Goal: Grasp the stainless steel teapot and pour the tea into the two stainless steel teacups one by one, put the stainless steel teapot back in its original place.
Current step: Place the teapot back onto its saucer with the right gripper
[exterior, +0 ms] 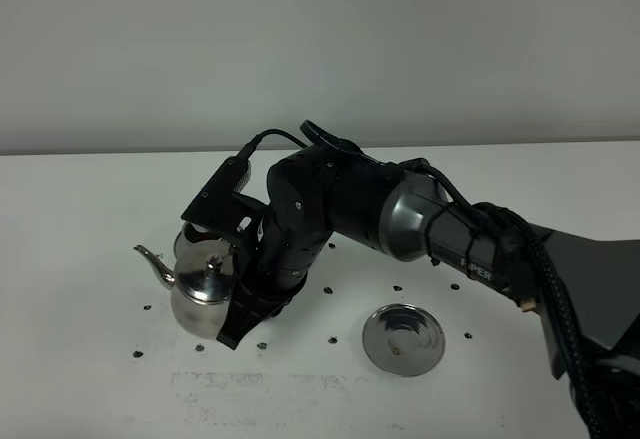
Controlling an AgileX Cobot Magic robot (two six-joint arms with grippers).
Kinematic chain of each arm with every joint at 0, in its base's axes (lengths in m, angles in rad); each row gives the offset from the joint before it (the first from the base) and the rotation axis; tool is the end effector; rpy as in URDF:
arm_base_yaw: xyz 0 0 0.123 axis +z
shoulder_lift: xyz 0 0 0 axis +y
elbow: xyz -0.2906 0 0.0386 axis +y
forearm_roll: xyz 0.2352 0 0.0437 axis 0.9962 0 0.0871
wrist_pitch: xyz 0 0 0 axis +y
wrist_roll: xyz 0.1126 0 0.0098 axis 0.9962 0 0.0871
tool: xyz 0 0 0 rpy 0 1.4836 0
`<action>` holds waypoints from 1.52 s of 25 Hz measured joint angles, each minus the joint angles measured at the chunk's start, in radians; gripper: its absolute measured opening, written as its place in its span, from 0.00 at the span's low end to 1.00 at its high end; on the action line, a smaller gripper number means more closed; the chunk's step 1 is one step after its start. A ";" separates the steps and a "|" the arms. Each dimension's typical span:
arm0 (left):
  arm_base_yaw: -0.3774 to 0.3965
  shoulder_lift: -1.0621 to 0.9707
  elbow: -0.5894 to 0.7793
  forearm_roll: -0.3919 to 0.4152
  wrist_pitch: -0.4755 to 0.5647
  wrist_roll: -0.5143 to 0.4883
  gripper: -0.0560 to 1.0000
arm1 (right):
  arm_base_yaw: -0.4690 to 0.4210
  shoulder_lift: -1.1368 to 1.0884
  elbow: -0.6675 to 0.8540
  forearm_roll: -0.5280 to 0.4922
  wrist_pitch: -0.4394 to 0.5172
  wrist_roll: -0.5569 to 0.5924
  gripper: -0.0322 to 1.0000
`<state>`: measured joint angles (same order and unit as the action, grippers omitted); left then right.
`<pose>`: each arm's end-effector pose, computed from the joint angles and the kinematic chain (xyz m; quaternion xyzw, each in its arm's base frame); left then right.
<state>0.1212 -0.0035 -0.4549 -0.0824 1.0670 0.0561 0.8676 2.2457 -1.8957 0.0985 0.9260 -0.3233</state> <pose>-0.0003 -0.0083 0.2478 -0.0273 0.8643 0.0033 0.5022 0.3100 0.3794 0.1817 -0.5321 0.8240 0.0936 0.1707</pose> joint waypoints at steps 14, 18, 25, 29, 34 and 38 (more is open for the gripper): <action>0.000 0.000 0.000 0.000 0.000 0.000 0.74 | -0.009 0.152 -0.171 -0.056 0.068 0.170 0.20; 0.000 0.000 0.000 0.000 0.000 0.000 0.74 | -0.009 0.164 -0.176 -0.063 0.067 0.171 0.20; 0.000 0.000 0.000 0.000 0.000 0.000 0.74 | -0.009 0.153 -0.246 -0.083 0.152 0.154 0.20; 0.000 0.000 0.000 0.000 0.000 0.000 0.74 | -0.018 0.073 -0.211 -0.093 0.150 0.132 0.20; 0.000 0.000 0.000 0.000 0.000 0.000 0.74 | -0.064 -0.081 -0.019 -0.098 0.104 0.126 0.20; 0.000 0.000 0.000 0.000 0.000 0.000 0.74 | -0.105 -0.204 0.192 -0.098 0.027 0.173 0.20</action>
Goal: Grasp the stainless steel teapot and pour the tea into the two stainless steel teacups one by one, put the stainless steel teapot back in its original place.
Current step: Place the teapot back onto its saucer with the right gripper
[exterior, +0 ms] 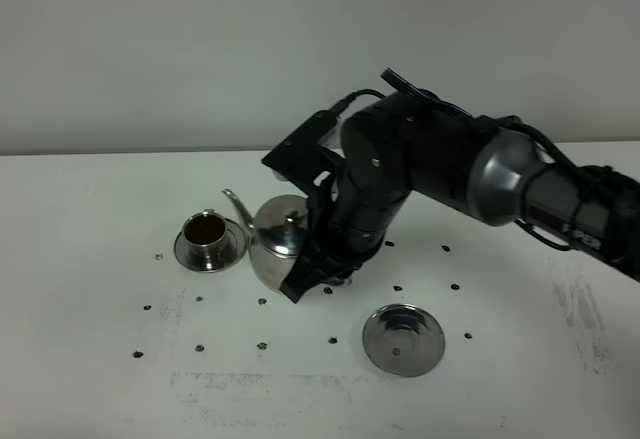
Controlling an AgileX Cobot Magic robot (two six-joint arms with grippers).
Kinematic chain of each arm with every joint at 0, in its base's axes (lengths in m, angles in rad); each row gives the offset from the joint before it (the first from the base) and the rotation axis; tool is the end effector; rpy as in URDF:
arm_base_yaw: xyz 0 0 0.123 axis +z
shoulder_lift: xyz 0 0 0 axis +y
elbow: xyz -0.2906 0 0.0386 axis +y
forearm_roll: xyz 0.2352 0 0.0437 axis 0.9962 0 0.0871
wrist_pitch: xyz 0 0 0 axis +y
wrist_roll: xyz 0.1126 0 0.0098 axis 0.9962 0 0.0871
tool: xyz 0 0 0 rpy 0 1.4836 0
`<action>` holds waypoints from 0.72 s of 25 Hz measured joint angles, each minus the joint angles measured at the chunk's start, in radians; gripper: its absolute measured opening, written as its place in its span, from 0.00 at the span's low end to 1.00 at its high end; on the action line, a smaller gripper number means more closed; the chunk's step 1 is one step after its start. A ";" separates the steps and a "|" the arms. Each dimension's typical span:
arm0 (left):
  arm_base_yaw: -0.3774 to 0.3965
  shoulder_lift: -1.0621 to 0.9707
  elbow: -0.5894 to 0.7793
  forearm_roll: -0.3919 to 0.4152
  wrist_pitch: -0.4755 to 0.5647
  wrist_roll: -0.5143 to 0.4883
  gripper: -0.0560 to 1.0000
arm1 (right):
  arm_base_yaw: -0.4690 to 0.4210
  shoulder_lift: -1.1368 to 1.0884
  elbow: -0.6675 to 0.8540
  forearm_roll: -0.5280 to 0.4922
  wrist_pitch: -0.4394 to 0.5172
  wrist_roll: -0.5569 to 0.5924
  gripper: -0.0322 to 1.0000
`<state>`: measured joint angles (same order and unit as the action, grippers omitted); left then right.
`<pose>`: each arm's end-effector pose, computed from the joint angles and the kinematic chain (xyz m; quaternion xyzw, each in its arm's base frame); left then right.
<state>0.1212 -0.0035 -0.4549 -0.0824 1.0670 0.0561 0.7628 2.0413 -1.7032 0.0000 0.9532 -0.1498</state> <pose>-0.0003 -0.0083 0.2478 -0.0273 0.8643 0.0033 0.5022 0.3203 0.3061 0.2222 -0.4332 0.8826 0.0550 0.1738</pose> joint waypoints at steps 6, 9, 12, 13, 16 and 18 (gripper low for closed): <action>0.000 0.000 0.000 0.000 0.000 0.000 0.74 | -0.069 -0.196 0.299 0.027 -0.143 0.074 0.20; 0.000 0.000 0.000 0.000 0.000 0.000 0.74 | -0.104 -0.276 0.421 0.027 -0.190 0.137 0.20; 0.000 0.000 0.000 0.000 0.000 0.000 0.74 | -0.123 -0.328 0.521 0.027 -0.227 0.207 0.20; 0.000 0.000 0.000 0.000 0.000 0.000 0.74 | -0.124 -0.337 0.550 0.027 -0.237 0.218 0.20; 0.000 0.000 0.000 0.000 0.000 0.000 0.74 | -0.124 -0.343 0.615 0.033 -0.271 0.231 0.20; 0.000 0.000 0.000 0.000 0.000 0.000 0.74 | -0.124 -0.342 0.647 0.036 -0.296 0.232 0.20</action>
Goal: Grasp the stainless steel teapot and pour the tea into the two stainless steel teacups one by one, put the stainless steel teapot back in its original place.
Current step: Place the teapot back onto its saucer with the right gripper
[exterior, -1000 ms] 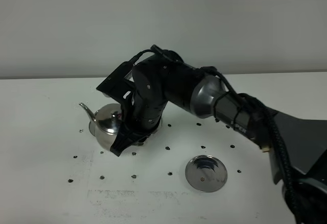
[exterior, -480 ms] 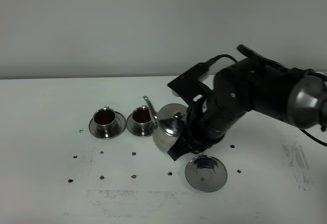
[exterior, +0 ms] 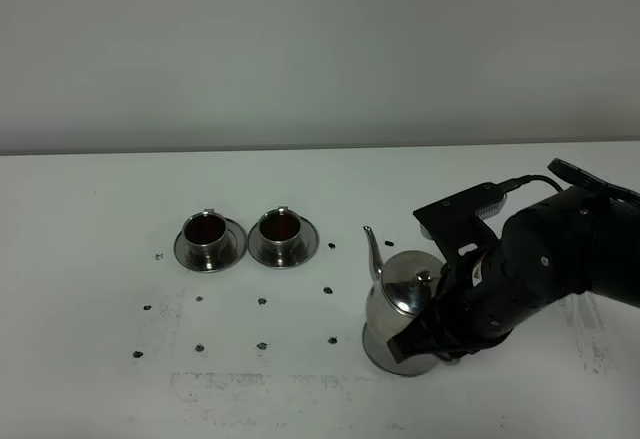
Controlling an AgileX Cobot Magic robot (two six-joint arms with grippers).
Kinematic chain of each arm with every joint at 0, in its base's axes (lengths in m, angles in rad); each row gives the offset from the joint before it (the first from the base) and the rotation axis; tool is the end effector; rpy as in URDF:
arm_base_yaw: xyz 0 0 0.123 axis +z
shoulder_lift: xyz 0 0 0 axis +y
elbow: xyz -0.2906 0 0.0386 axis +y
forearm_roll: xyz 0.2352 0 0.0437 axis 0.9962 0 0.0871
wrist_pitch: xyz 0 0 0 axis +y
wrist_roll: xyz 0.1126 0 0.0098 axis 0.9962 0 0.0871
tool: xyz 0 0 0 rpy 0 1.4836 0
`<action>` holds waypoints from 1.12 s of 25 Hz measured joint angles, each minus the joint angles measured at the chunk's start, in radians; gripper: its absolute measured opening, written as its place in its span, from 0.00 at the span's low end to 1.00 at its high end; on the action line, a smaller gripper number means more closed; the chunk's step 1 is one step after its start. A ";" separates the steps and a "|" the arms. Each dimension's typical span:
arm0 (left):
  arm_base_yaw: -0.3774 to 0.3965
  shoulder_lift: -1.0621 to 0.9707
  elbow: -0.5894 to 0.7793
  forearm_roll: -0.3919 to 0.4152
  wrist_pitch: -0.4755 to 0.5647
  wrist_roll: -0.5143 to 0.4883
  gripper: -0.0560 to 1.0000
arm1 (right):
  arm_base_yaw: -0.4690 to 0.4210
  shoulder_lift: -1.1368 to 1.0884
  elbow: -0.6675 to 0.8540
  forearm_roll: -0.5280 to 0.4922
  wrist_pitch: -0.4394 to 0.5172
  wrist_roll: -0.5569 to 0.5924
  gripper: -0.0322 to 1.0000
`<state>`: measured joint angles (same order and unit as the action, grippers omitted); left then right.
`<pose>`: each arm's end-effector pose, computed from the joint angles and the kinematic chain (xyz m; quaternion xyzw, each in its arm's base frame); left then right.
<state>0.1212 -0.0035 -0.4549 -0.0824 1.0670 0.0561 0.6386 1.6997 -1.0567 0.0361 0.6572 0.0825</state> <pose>-0.0003 -0.0083 0.2478 -0.0273 0.8643 0.0033 0.5022 0.2632 0.1985 0.1943 -0.2584 0.9494 0.0753 0.1618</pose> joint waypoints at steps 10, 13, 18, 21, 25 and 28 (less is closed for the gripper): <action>0.000 0.000 0.000 0.000 0.000 0.000 0.74 | -0.004 0.091 0.013 0.003 -0.074 0.008 0.20; 0.000 0.000 0.000 0.000 0.000 0.000 0.74 | -0.009 0.099 0.013 -0.001 -0.073 0.008 0.20; 0.000 0.000 0.000 0.000 0.000 0.000 0.74 | -0.010 0.100 0.013 -0.012 -0.079 0.008 0.20; 0.000 0.000 0.000 0.000 0.000 0.000 0.74 | -0.010 0.111 0.013 -0.014 -0.089 0.008 0.20; 0.000 0.000 0.000 0.000 0.000 0.000 0.74 | -0.010 0.134 0.013 -0.018 -0.105 0.008 0.20; 0.000 0.000 0.000 0.000 0.000 0.000 0.74 | -0.010 0.135 0.013 -0.030 -0.112 0.008 0.20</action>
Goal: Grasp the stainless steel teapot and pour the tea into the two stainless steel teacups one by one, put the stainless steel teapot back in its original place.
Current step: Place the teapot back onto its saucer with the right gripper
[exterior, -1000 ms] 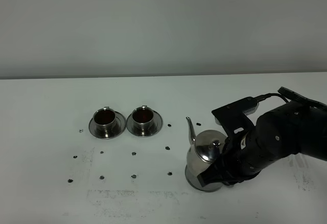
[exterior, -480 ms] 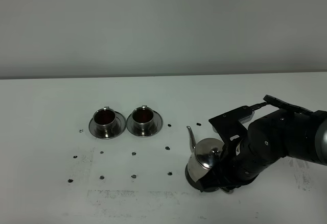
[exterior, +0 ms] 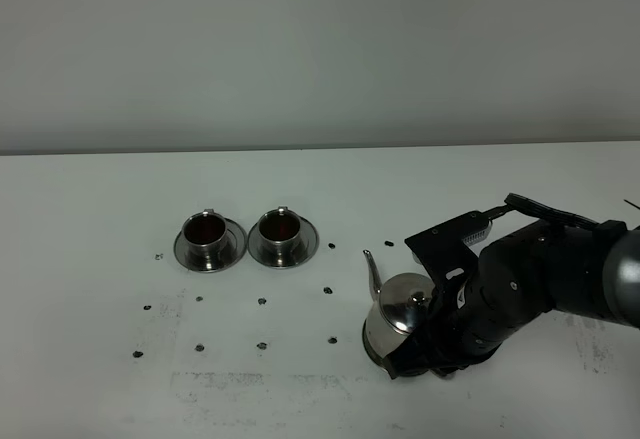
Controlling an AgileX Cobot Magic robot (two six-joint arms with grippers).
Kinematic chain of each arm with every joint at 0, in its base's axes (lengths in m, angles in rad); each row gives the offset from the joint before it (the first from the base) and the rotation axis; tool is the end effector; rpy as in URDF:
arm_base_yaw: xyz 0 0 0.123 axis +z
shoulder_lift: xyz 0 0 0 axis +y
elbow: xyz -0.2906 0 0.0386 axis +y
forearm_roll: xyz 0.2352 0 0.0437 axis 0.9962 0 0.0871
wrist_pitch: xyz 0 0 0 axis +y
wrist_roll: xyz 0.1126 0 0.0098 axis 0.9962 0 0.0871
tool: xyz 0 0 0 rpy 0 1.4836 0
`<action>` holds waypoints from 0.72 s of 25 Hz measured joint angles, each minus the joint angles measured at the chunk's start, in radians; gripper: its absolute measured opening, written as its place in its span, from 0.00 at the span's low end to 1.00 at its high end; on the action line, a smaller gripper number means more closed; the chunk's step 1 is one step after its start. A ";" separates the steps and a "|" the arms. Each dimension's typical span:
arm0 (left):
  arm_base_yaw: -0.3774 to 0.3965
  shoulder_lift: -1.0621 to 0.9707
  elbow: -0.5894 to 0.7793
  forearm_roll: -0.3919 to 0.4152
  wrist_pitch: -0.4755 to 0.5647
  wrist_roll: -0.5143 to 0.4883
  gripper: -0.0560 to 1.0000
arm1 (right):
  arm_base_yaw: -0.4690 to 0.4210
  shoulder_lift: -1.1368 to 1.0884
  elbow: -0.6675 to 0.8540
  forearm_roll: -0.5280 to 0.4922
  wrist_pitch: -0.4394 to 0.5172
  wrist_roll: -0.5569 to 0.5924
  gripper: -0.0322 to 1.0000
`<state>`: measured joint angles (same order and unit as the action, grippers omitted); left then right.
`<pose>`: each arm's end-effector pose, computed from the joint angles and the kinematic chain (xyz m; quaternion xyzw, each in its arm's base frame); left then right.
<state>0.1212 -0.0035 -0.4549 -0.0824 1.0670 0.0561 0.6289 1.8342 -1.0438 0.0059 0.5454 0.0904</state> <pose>-0.0003 -0.0083 0.2478 -0.0273 0.8643 0.0033 0.5022 0.2790 0.2034 0.1499 -0.2604 0.9521 0.0582 0.1495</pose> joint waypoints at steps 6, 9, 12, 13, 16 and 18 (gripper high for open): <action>0.000 0.000 0.000 0.000 0.000 0.000 0.74 | 0.000 0.000 0.000 -0.006 0.000 0.002 0.20; 0.000 0.000 0.000 0.000 0.000 0.000 0.74 | 0.000 0.000 0.000 -0.006 0.009 0.004 0.24; 0.000 0.000 0.000 0.000 0.000 0.000 0.74 | 0.000 -0.001 0.000 -0.006 0.018 0.004 0.40; 0.000 0.000 0.000 0.000 0.000 0.000 0.74 | 0.000 -0.002 0.000 -0.006 0.018 0.004 0.46; 0.000 0.000 0.000 0.000 0.000 0.000 0.74 | 0.000 -0.004 0.000 -0.006 0.029 0.004 0.60; 0.000 0.000 0.000 0.000 0.000 0.000 0.74 | 0.000 -0.009 0.000 -0.006 0.040 0.004 0.66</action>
<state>0.1212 -0.0035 -0.4549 -0.0824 1.0670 0.0561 0.6289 1.8250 -1.0438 0.0000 0.5852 0.0944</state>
